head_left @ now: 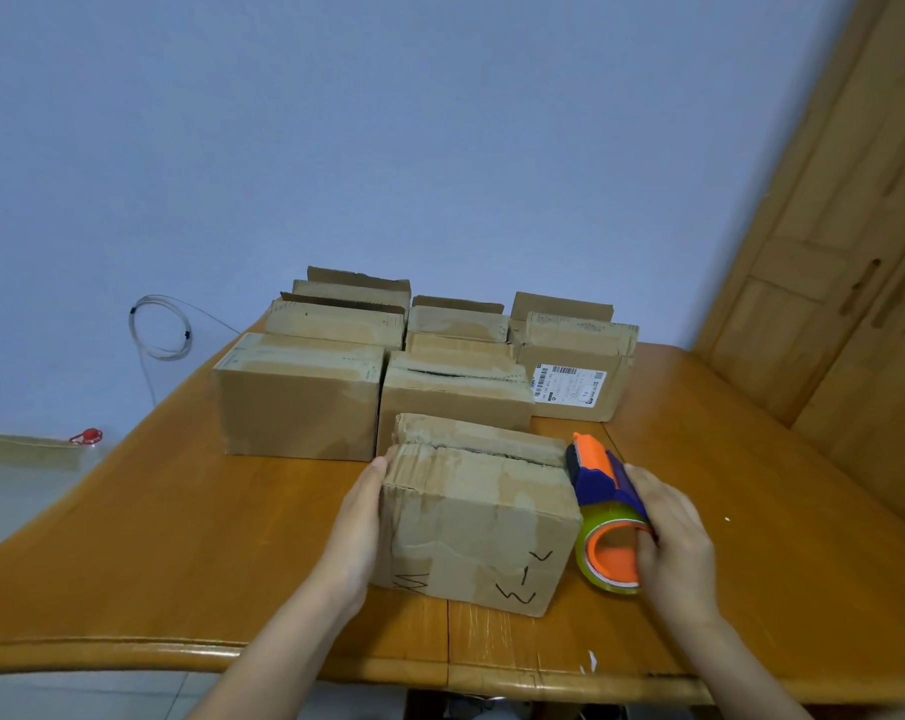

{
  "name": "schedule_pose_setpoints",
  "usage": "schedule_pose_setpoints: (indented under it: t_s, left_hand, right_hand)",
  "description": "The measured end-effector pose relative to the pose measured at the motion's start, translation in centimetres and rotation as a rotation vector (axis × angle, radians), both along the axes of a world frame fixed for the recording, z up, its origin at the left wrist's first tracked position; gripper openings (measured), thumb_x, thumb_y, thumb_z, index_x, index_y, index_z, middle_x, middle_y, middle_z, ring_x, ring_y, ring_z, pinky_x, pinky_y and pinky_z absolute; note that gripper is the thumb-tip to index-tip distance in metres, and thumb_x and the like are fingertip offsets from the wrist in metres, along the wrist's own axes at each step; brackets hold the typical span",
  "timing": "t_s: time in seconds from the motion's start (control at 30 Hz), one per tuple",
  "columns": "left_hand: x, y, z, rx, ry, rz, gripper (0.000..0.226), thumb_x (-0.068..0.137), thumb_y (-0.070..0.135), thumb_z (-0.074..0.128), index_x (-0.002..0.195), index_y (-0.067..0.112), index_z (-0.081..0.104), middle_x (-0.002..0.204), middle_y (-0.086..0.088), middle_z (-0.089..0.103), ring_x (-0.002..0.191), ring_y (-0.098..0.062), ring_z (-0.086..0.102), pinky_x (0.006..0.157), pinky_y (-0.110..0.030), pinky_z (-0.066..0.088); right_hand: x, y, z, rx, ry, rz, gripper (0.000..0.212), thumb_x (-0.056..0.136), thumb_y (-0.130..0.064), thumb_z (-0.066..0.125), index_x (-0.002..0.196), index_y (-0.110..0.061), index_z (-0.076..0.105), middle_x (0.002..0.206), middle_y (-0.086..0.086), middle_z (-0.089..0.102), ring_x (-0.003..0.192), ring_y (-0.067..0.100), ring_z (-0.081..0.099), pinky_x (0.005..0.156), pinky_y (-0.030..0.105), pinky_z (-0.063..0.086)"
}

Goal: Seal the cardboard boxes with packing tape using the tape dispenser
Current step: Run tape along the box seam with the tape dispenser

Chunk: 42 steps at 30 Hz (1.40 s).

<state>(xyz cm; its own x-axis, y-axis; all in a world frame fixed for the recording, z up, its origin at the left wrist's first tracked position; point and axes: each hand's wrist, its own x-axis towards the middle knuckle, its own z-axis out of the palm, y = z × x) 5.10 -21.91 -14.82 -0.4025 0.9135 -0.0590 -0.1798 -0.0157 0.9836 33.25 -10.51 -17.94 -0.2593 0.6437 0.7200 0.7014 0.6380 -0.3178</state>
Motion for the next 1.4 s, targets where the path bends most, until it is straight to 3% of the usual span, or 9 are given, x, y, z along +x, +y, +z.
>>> schedule_pose_setpoints:
  t_s: [0.13, 0.2, 0.27, 0.4, 0.47, 0.57, 0.73, 1.03, 1.4]
  left_hand:
    - [-1.1, 0.2, 1.9, 0.022, 0.047, 0.053, 0.037, 0.104, 0.044, 0.022, 0.11, 0.036, 0.058, 0.099, 0.023, 0.059, 0.093, 0.006, 0.052, 0.083, -0.021, 0.04]
    - [-2.3, 0.4, 2.4, 0.042, 0.178, 0.126, 0.034, 0.105, 0.037, 0.028, 0.118, 0.03, 0.059, 0.114, 0.022, 0.057, 0.105, 0.005, 0.051, 0.091, -0.018, 0.037]
    - [-3.2, 0.8, 2.5, 0.089, 0.405, 0.276, 0.031, 0.104, 0.024, 0.037, 0.126, 0.021, 0.059, 0.14, 0.013, 0.046, 0.133, -0.009, 0.04, 0.108, -0.028, 0.03]
    - [-2.0, 1.5, 4.3, 0.237, 1.004, 0.308, 0.035, 0.099, 0.028, 0.038, 0.122, 0.024, 0.065, 0.138, 0.016, 0.046, 0.139, -0.011, 0.034, 0.116, -0.035, 0.019]
    - [-1.4, 2.1, 5.5, 0.149, 1.383, 0.237, 0.045, 0.097, 0.039, 0.027, 0.122, 0.03, 0.064, 0.145, 0.009, 0.044, 0.144, -0.014, 0.027, 0.117, -0.038, 0.0]
    - [-0.8, 2.8, 6.9, -0.036, 1.652, 0.06, 0.044, 0.102, 0.042, 0.024, 0.13, 0.033, 0.056, 0.156, 0.003, 0.027, 0.148, -0.017, 0.01, 0.115, -0.045, -0.013]
    - [1.0, 4.5, 6.9, -0.12, 1.574, -0.413, 0.047, 0.104, 0.043, 0.018, 0.151, 0.036, 0.023, 0.161, 0.007, 0.007, 0.149, -0.015, -0.002, 0.12, -0.042, -0.002]
    - [-0.1, 5.1, 5.7, -0.168, 1.532, -0.494, 0.048, 0.103, 0.047, 0.013, 0.151, 0.042, 0.01, 0.161, 0.015, 0.004, 0.148, -0.012, -0.003, 0.119, -0.041, -0.002]
    - [-0.4, 5.1, 5.6, -0.164, 1.501, -0.52, 0.048, 0.103, 0.048, 0.014, 0.15, 0.044, 0.009, 0.16, 0.015, 0.003, 0.148, -0.01, -0.004, 0.118, -0.038, -0.004]
  right_hand:
    - [-0.8, -0.7, 0.0, 0.019, -0.042, 0.005, 0.085, 0.062, 0.016, 0.078, 0.134, -0.015, 0.046, 0.121, 0.014, 0.061, 0.118, 0.019, 0.043, 0.075, 0.019, 0.044]
    - [-1.4, -1.3, 0.0, 0.014, -0.066, 0.036, 0.088, 0.062, 0.012, 0.08, 0.135, -0.018, 0.041, 0.122, 0.01, 0.058, 0.118, 0.016, 0.043, 0.073, 0.015, 0.042]
    - [-2.1, -2.0, -0.3, 0.021, -0.085, 0.067, 0.09, 0.061, 0.007, 0.083, 0.135, -0.019, 0.04, 0.124, 0.002, 0.05, 0.118, 0.015, 0.042, 0.069, 0.013, 0.044]
    - [-3.1, -2.7, -1.1, -0.021, -0.07, 0.069, 0.096, 0.058, 0.004, 0.085, 0.137, -0.021, 0.038, 0.126, -0.002, 0.042, 0.119, 0.012, 0.037, 0.068, 0.006, 0.039]
    - [-2.9, -2.9, -1.5, -0.06, -0.037, 0.046, 0.099, 0.059, 0.007, 0.084, 0.139, -0.023, 0.035, 0.127, -0.003, 0.041, 0.12, 0.004, 0.031, 0.069, 0.003, 0.034]
    - [-3.0, -3.3, -1.6, -0.021, -0.023, 0.078, 0.1, 0.06, 0.012, 0.081, 0.141, -0.024, 0.034, 0.128, -0.002, 0.04, 0.121, 0.001, 0.029, 0.071, 0.008, 0.039]
    - [-5.4, -3.9, -0.9, 0.023, -0.048, 0.094, 0.106, 0.056, 0.014, 0.081, 0.143, -0.024, 0.034, 0.131, 0.001, 0.04, 0.119, 0.017, 0.039, 0.08, 0.028, 0.047]
    - [-5.2, -3.8, -0.5, -0.05, -0.077, 0.176, 0.108, 0.06, 0.018, 0.075, 0.145, -0.032, 0.031, 0.139, 0.002, 0.042, 0.123, 0.02, 0.038, 0.087, 0.036, 0.048]
    - [-3.4, -5.4, -0.5, -0.046, -0.23, 0.108, 0.103, 0.062, 0.004, 0.083, 0.144, -0.03, 0.031, 0.137, 0.001, 0.037, 0.115, 0.018, 0.036, 0.069, 0.034, 0.056]
